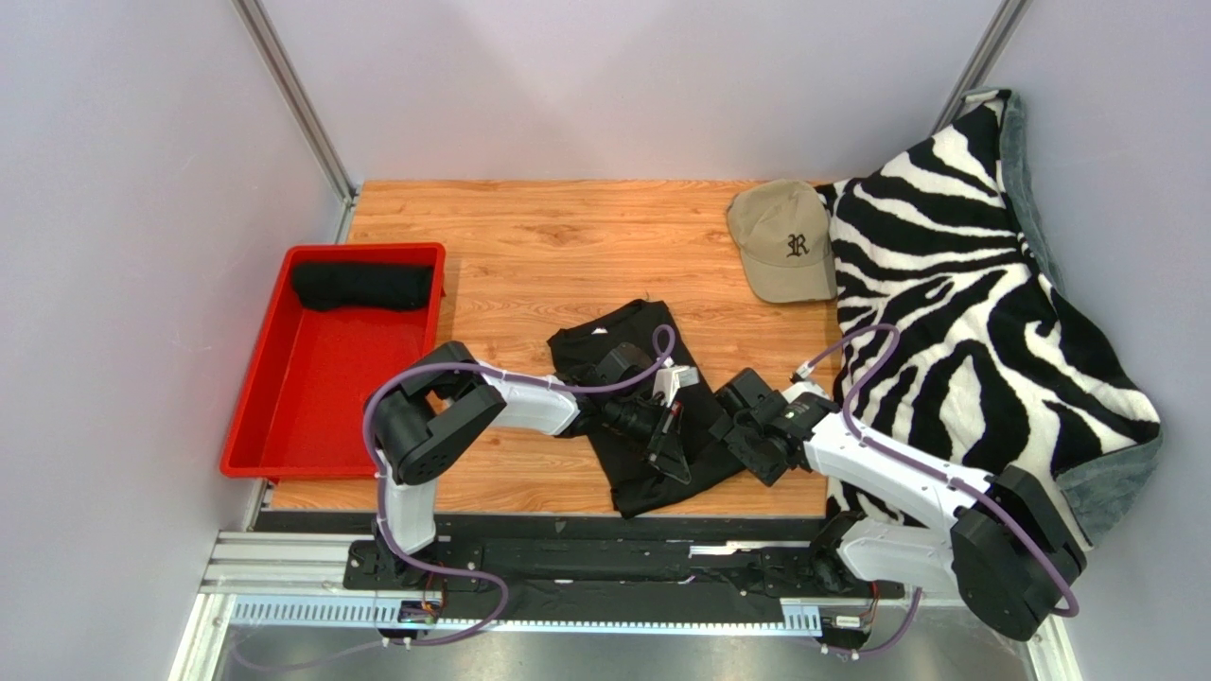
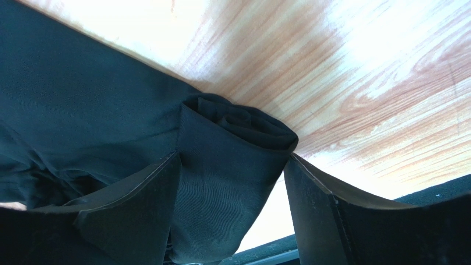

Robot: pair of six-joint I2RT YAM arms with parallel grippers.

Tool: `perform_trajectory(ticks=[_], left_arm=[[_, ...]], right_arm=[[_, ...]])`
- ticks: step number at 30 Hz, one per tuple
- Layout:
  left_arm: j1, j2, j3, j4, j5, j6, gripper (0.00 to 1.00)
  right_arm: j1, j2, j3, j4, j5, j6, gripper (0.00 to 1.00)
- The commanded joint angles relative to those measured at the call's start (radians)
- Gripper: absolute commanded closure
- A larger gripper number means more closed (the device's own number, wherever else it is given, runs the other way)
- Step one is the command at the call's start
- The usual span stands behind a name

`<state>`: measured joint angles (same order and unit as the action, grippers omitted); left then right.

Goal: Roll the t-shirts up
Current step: Roll the T-shirt to the center of the board.

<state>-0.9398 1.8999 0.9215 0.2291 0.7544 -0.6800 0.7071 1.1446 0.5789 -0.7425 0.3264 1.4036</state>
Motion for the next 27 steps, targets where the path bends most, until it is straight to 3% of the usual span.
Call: perform_trajectory(ticks=[1, 12, 16, 20, 22, 27], left_arm=[[0.003, 0.004, -0.016, 0.009, 0.02, 0.007, 1.0], [0.002, 0.004, -0.019, 0.016, 0.025, 0.005, 1.0], [0.003, -0.001, -0.023, 0.019, 0.025, 0.008, 1.0], [0.003, -0.007, -0.038, 0.058, 0.022, 0.0, 1.0], [0.001, -0.004, -0.039, 0.079, 0.02, -0.007, 1.0], [0.003, -0.027, -0.047, 0.075, -0.01, 0.01, 0.92]], right_arm=[[-0.008, 0.006, 0.047, 0.014, 0.048, 0.002, 0.28], [-0.038, 0.055, 0.045, 0.042, 0.037, -0.023, 0.29], [-0.055, 0.089, 0.065, -0.053, 0.019, -0.029, 0.37], [-0.058, 0.121, 0.085, -0.175, 0.03, 0.015, 0.62], [-0.06, 0.116, 0.078, -0.179, 0.02, 0.018, 0.65], [-0.069, 0.115, 0.105, -0.227, 0.029, 0.031, 0.88]])
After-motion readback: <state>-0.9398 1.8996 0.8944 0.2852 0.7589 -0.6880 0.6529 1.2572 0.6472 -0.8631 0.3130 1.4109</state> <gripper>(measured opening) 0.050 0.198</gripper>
